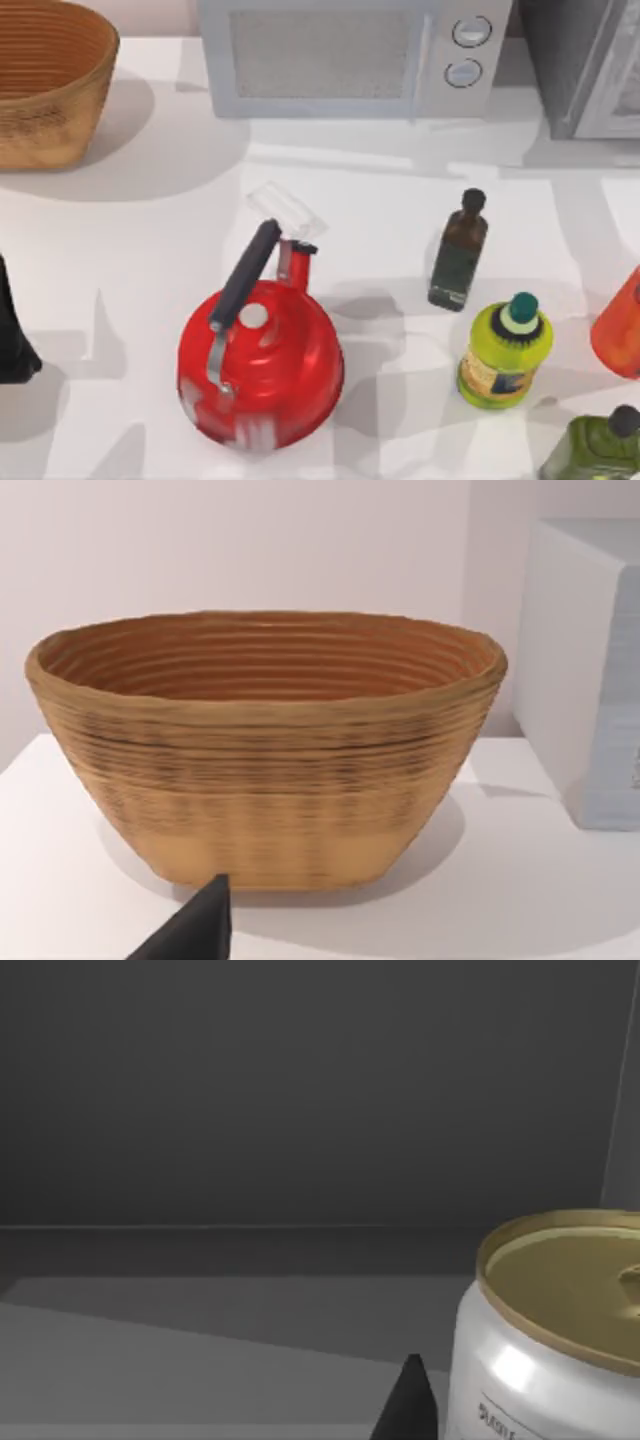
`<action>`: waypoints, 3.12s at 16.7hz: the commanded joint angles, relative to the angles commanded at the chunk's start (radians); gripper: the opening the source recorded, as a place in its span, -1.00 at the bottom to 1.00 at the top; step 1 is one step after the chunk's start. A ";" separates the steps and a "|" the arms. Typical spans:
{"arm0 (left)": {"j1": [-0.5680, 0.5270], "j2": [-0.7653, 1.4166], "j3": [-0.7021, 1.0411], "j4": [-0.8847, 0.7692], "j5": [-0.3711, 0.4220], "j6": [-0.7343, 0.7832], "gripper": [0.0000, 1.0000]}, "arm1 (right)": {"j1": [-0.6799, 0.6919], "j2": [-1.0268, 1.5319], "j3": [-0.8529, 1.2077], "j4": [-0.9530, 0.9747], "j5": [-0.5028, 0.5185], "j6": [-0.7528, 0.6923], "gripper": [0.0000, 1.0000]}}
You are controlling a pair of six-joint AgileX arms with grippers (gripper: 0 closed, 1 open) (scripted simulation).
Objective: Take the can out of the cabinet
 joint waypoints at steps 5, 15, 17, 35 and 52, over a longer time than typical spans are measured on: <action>0.000 0.000 0.000 0.000 0.000 0.000 1.00 | -0.023 -0.059 -0.104 0.032 -0.012 -0.002 -1.00; 0.000 0.000 0.000 0.000 0.000 0.000 1.00 | -0.151 -0.545 -0.916 0.315 -0.149 -0.006 -1.00; 0.000 0.000 0.000 0.000 0.000 0.000 1.00 | -0.181 -0.669 -1.110 0.388 -0.185 -0.007 -1.00; 0.000 0.000 0.000 0.000 0.000 0.000 1.00 | -0.310 -1.140 -1.830 0.676 -0.335 -0.015 -1.00; 0.000 0.000 0.000 0.000 0.000 0.000 1.00 | -0.938 0.268 -1.439 1.677 -1.428 -0.068 -1.00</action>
